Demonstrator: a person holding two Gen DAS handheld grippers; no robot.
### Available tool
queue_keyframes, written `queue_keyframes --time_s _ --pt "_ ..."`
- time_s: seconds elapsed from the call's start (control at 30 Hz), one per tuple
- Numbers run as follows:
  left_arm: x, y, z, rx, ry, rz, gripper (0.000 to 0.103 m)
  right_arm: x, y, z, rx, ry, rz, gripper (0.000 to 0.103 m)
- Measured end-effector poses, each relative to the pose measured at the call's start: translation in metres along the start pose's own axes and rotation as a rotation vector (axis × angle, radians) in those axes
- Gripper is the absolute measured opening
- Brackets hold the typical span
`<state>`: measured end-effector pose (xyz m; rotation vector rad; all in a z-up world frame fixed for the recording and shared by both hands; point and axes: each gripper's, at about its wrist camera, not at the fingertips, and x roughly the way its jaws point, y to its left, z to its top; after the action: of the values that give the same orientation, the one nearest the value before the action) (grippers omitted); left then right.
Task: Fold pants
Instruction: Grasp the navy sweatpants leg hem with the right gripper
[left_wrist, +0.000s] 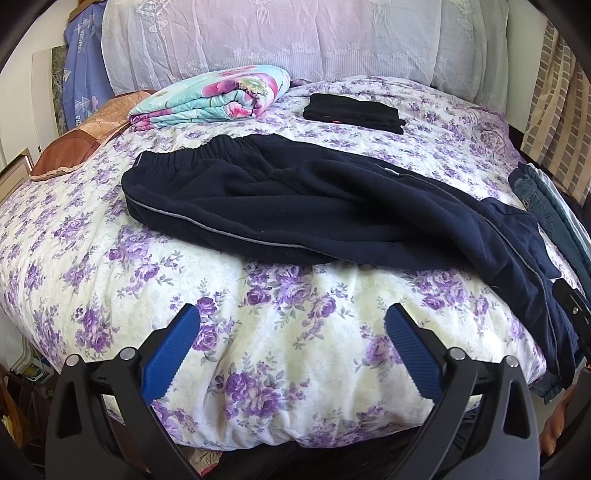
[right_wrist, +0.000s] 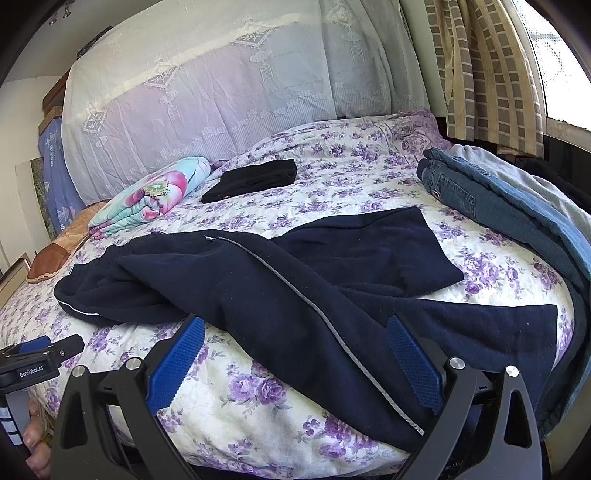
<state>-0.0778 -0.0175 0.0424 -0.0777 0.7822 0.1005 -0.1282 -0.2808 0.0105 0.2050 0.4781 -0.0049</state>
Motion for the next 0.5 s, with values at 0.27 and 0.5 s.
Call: queue_keyframes --time_s 0.27,0.5 --pt "0.007 0.002 0.001 -0.015 0.025 -0.037 0.099 0.000 -0.001 0.000 0.002 0.002 -0.004 0.099" --pt "0.013 0.019 0.000 -0.075 0.006 -0.198 0.099 -0.030 -0.022 0.010 0.053 -0.162 0.076 0.099"
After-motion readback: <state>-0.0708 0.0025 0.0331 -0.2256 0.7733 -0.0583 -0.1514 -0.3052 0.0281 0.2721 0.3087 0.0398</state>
